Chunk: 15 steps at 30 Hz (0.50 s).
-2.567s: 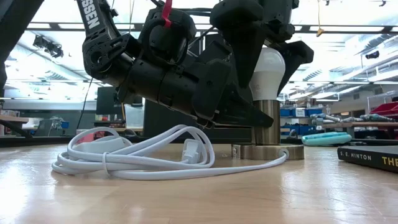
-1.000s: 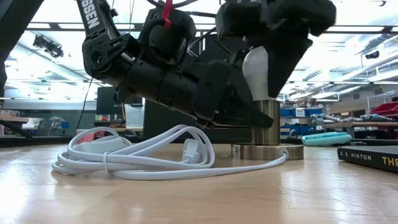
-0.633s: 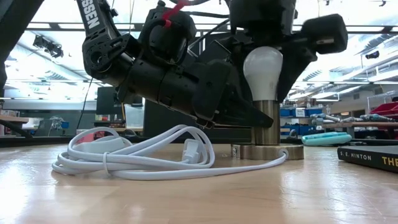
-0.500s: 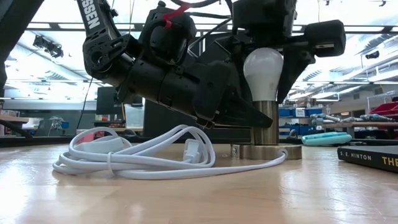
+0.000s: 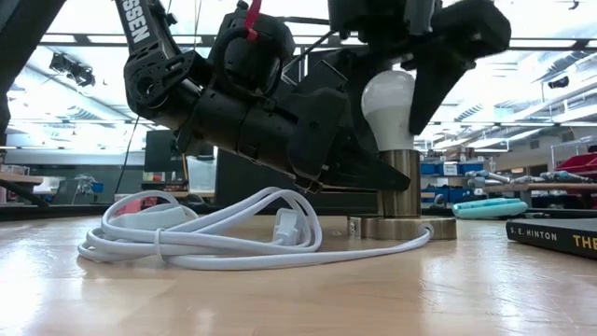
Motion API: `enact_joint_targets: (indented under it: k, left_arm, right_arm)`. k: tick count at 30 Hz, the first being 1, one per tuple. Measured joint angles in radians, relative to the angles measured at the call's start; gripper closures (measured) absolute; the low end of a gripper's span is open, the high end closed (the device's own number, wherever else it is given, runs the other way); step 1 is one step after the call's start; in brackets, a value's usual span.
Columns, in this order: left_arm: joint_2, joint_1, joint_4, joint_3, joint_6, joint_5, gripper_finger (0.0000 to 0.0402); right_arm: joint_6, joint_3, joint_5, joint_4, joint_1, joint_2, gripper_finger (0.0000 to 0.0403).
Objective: Screw lightbulb
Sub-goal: Remove the white lightbulb into the silver lamp
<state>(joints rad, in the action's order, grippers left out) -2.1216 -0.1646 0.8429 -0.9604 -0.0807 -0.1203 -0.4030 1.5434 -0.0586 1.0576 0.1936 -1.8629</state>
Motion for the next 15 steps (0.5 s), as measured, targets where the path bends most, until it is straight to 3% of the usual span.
enact_joint_targets:
  k: [7,15]
  left_arm:
    - [0.0,0.0,-0.002,0.0,0.002,-0.002,0.0224]
    - [0.0,0.0,-0.003,0.0,-0.001,-0.005,0.0224]
  right_arm:
    - [0.061,0.082,-0.01,0.096,0.02,0.004,0.0006]
    - [0.274,0.167,-0.046,0.338,0.063,0.007,0.0012]
